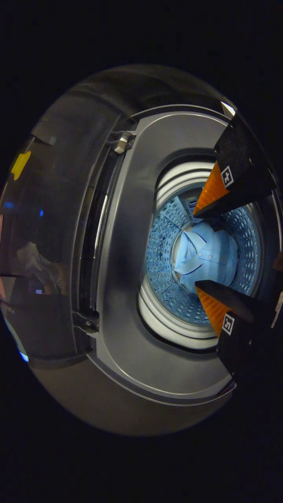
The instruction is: Put the clothes into the washing machine and then close the washing machine lid.
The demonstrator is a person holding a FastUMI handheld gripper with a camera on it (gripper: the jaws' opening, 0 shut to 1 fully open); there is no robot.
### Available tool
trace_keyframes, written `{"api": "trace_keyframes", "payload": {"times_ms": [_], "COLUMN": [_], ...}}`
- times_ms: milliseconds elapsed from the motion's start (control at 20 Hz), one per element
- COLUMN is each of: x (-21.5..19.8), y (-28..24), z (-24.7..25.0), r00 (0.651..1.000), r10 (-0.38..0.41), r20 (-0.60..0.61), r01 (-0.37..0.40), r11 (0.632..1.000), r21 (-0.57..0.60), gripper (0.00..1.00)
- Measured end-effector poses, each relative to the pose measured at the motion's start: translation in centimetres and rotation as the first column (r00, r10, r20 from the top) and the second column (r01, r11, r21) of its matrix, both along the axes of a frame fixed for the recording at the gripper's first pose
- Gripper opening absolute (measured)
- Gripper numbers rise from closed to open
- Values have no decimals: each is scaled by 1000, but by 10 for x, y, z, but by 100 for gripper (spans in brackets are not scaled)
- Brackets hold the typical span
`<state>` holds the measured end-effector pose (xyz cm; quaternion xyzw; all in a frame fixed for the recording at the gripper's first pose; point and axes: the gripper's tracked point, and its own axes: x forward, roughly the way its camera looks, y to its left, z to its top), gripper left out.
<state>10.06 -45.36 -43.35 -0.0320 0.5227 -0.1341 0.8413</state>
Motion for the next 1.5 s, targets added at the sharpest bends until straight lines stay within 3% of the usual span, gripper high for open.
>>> {"api": "trace_keyframes", "payload": {"times_ms": [300,900,1500], "x": [3,47,129], "y": [0,11,-10], "z": [23,164,331], "r00": [999,964,848], "r10": [-9,0,-5], "r20": [32,265,530], "r01": [9,8,34], "r11": [1000,1000,998], "r21": [-9,-27,-46], "gripper": [99,99,99]}}
